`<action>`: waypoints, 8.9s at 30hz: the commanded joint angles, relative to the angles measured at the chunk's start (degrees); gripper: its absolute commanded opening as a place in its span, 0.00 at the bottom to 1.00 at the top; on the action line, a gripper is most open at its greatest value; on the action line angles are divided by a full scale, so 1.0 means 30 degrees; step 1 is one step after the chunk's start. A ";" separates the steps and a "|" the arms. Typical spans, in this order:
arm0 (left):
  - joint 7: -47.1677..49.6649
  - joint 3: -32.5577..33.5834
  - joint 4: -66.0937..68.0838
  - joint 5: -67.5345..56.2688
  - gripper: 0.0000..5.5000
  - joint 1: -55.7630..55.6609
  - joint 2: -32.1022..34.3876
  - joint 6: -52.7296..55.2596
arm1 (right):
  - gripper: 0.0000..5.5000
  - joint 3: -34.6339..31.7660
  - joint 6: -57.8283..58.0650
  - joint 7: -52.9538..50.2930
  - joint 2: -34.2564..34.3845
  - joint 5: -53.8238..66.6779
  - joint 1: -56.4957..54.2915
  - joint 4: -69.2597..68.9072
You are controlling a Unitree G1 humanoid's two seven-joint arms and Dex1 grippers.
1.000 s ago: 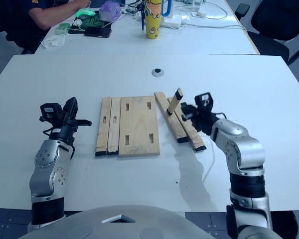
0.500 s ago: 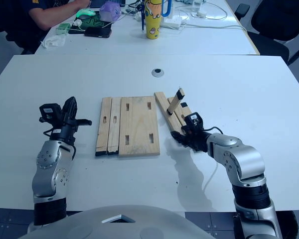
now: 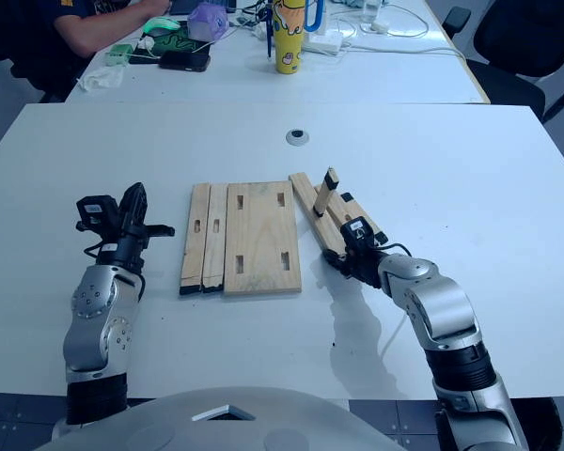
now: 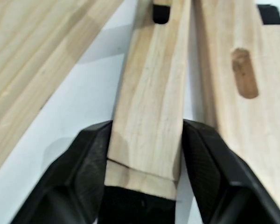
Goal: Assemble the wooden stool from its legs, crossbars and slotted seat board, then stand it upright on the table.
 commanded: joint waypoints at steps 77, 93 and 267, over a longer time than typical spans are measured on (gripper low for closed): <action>0.3226 0.4870 0.0913 -2.4134 0.18 -0.4183 0.0112 0.6006 | 0.38 -0.0688 -1.3140 0.6202 0.2398 0.0634 -0.2041 -0.0007; 0.2302 0.3187 -0.0166 -2.5699 0.41 -0.5063 -0.1128 0.6456 | 0.38 -0.0673 -1.3126 0.6966 0.2188 0.1608 -0.3114 -0.0516; 0.2955 -0.3255 -0.8104 0.3550 0.47 0.1289 0.0452 -0.0222 | 0.00 0.0536 -1.3740 0.2221 0.2670 -0.5746 -0.2240 0.3874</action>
